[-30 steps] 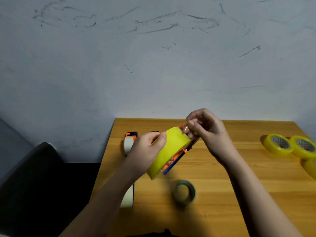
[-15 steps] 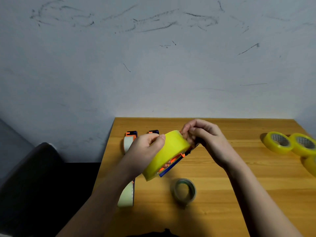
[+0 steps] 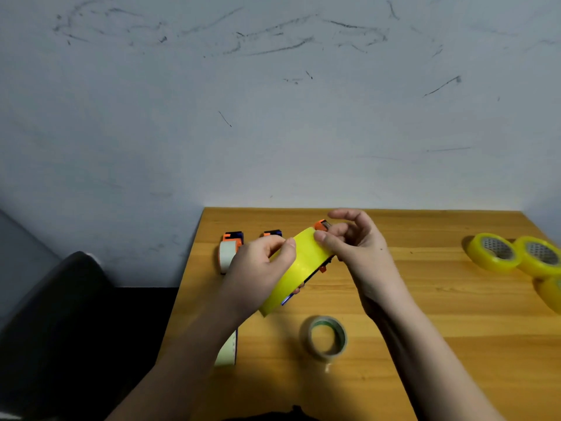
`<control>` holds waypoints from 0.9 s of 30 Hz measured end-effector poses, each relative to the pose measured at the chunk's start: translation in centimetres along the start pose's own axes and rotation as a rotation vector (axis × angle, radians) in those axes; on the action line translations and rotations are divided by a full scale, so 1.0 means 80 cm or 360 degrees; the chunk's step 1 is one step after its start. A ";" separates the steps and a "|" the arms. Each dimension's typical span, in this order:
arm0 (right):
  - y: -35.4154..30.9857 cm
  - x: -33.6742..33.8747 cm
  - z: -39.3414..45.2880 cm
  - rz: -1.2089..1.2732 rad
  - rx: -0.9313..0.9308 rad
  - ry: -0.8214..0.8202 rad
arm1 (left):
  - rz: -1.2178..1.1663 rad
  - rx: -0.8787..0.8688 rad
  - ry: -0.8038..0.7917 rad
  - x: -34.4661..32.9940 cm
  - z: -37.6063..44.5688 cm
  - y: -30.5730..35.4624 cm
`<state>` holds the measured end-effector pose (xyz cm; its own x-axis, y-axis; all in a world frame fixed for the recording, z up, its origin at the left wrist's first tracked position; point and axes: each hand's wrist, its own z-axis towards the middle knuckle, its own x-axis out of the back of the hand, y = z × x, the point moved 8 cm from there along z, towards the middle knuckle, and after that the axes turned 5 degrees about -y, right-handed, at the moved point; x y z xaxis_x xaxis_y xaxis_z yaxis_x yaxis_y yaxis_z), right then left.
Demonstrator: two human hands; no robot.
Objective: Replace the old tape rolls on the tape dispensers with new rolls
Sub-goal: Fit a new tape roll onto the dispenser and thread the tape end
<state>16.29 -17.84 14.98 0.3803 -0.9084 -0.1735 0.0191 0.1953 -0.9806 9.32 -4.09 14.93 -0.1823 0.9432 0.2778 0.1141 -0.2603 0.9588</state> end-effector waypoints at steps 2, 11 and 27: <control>0.002 0.003 -0.002 -0.0006 0.0027 0.0089 | 0.0066 -0.0033 0.0044 0.000 -0.001 0.003; 0.003 0.013 -0.008 -0.0340 -0.0043 0.0183 | 0.0281 -0.0249 0.0208 0.005 -0.002 0.010; -0.012 0.008 -0.029 -0.0654 0.0427 0.0499 | -0.0143 -0.0079 -0.0013 -0.010 0.005 -0.010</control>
<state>14.35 -19.47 15.64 0.0011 -0.9875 0.1576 0.3562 -0.1469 -0.9228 9.73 -4.57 13.89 -0.1815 0.9648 0.1904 0.0493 -0.1844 0.9816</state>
